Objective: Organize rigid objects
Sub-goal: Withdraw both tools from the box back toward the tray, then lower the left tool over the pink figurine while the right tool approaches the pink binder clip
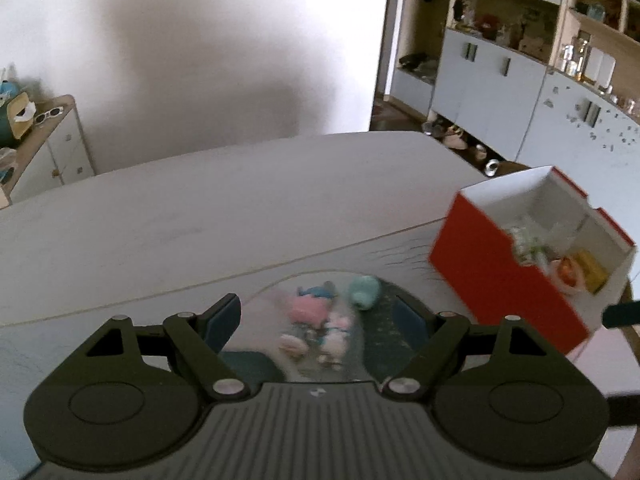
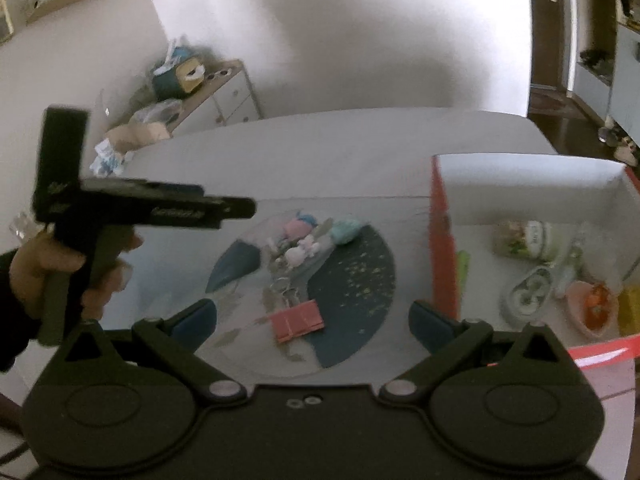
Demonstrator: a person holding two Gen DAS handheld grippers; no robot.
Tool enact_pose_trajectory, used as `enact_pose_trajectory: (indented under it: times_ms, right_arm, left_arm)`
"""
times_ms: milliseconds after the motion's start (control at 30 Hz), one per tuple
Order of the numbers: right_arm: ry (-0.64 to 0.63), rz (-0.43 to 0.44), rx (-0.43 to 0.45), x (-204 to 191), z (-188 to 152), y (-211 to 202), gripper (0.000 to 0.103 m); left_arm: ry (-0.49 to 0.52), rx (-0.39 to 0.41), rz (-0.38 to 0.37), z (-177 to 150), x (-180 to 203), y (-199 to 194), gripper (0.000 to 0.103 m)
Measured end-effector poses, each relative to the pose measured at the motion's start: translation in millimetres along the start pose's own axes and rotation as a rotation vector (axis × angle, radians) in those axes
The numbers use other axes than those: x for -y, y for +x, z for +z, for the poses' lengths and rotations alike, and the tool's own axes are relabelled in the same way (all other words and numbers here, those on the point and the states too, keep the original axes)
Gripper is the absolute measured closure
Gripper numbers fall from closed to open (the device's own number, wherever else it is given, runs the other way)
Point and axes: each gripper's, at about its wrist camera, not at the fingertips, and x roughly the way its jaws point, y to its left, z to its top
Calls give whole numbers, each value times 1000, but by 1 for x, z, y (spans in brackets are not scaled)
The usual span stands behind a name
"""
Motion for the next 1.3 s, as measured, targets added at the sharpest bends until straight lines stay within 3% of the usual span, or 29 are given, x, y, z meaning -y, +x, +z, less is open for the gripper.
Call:
enact_pose_trajectory:
  times_ms: [367, 533, 767, 900, 1000, 1100, 1300]
  right_arm:
    - [-137, -25, -96, -30, -15, 57, 6]
    - [-141, -37, -114, -28, -18, 76, 16]
    - [-152, -41, -139, -24, -16, 97, 22]
    - [-173, -45, -145, -24, -16, 106, 31]
    - [-189, -47, -154, -23, -15, 112, 37]
    - [-199, -49, -167, -22, -16, 118, 43]
    - [-232, -46, -178, -26, -18, 127, 51]
  left_arm:
    - [-34, -96, 17, -19, -31, 55, 20]
    - [-35, -109, 6, -20, -36, 71, 20]
    - [-47, -119, -33, -17, -35, 91, 20]
    - [-25, -115, -26, -15, -34, 103, 20]
    - [-25, -103, -61, -14, -34, 105, 20]
    - [7, -101, -59, -15, -27, 109, 20]
    - [-30, -119, -54, -17, -30, 118, 20]
